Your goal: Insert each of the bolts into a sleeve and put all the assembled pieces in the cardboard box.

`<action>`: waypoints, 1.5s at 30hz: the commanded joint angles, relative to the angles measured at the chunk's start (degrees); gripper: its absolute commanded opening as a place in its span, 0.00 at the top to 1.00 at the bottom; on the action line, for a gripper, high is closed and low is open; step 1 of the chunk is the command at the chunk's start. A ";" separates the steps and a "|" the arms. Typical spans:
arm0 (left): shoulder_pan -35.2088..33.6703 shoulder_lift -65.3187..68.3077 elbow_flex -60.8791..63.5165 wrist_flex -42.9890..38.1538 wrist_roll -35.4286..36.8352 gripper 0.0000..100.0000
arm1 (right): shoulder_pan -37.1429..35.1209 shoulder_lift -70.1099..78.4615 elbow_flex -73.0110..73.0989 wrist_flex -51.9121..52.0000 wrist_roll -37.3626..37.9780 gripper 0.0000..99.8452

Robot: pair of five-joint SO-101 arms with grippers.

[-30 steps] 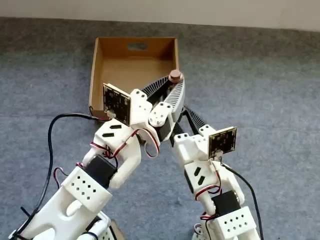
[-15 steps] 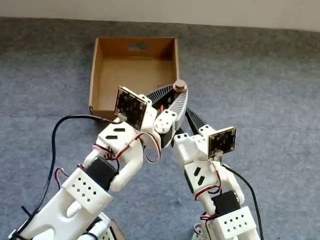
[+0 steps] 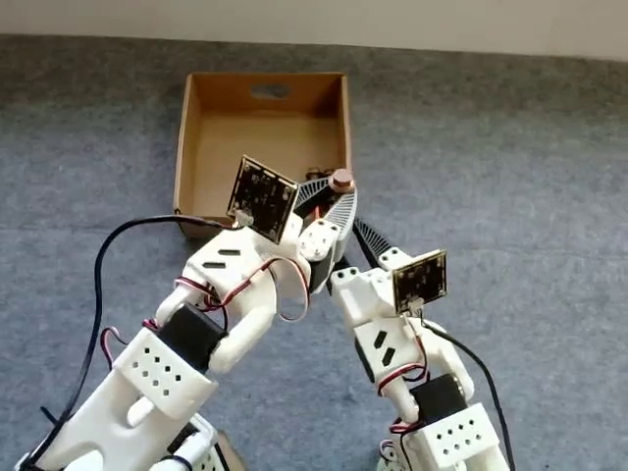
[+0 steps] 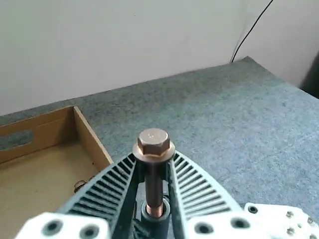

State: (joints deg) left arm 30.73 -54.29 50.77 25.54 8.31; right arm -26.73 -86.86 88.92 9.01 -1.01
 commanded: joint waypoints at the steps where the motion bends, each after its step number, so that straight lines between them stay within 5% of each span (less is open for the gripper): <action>1: -1.36 -0.84 -4.35 2.55 -0.53 0.99 | 0.75 -0.92 -0.66 -1.36 0.79 0.99; 36: 0.48 -1.27 4.97 2.73 -0.62 0.99 | 0.84 -1.10 0.75 -1.19 0.70 0.99; 45: -2.59 -1.36 4.97 2.99 -0.53 0.86 | 0.84 -1.10 0.75 -1.19 0.70 0.99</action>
State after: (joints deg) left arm 29.85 -54.29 56.22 28.09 7.96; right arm -26.46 -86.86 90.51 9.01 -0.84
